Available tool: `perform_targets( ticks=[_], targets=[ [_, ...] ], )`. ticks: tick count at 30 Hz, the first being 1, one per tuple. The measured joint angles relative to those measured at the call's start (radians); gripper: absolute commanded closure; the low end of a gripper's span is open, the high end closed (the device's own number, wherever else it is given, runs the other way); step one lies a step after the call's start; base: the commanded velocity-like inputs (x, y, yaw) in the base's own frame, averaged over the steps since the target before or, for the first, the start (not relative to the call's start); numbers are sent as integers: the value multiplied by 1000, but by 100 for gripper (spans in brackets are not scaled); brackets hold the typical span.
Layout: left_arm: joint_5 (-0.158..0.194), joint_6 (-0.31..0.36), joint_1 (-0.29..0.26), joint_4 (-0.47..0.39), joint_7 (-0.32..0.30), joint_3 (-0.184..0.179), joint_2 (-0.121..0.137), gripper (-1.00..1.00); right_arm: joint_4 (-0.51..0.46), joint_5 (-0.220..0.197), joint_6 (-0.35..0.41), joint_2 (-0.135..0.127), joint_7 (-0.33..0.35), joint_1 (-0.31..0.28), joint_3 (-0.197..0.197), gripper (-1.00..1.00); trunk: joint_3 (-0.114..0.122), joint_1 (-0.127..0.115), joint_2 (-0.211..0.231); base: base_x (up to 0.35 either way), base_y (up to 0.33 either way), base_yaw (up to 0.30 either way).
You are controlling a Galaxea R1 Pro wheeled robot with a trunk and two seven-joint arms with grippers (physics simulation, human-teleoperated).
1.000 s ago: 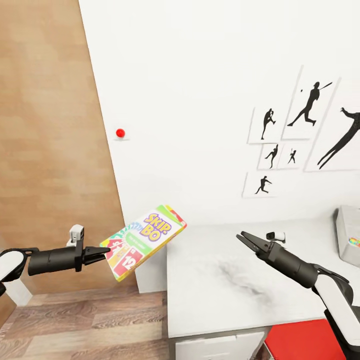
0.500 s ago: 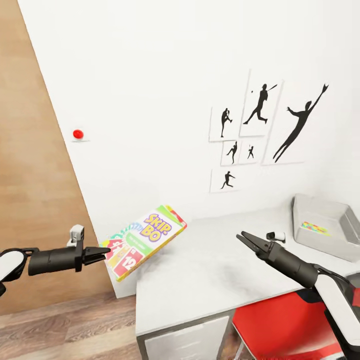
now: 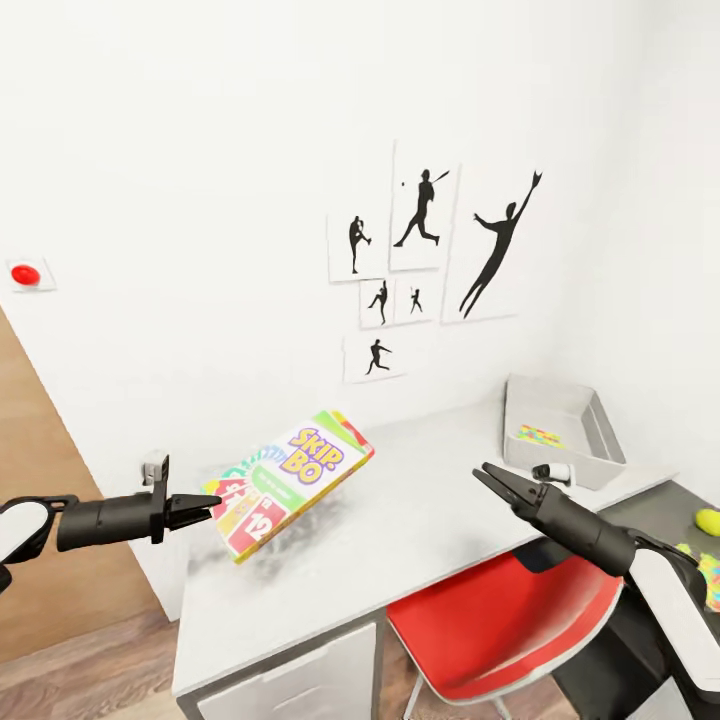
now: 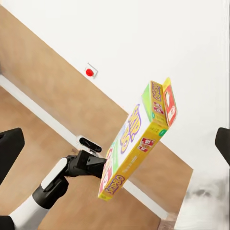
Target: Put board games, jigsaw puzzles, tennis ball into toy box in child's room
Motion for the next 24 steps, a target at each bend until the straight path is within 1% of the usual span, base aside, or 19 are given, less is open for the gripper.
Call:
perform_targets(
  ticks=[7, 17, 20, 24],
  targets=[
    [0, 0, 0, 0, 0, 0, 0, 100, 0, 0, 0, 0, 0, 0, 0, -100, 0, 0, 0, 57, -289, -277],
    [-4, 0, 1, 1, 0, -1, -1, 100, 4, 1, 0, -1, 0, 0, 0, -100, 0, 0, 0, 216, -269, -265],
    [-3, -1, 1, 1, 0, -1, -1, 100, 5, 0, 0, -1, 0, 0, -1, -100, 0, 0, 0, 232, -266, -142],
    [-4, -1, 1, 1, 0, -1, -2, 100, 5, -1, 0, -1, 0, 0, -1, -100, 0, 0, 0, 233, -265, -44]
  ],
)
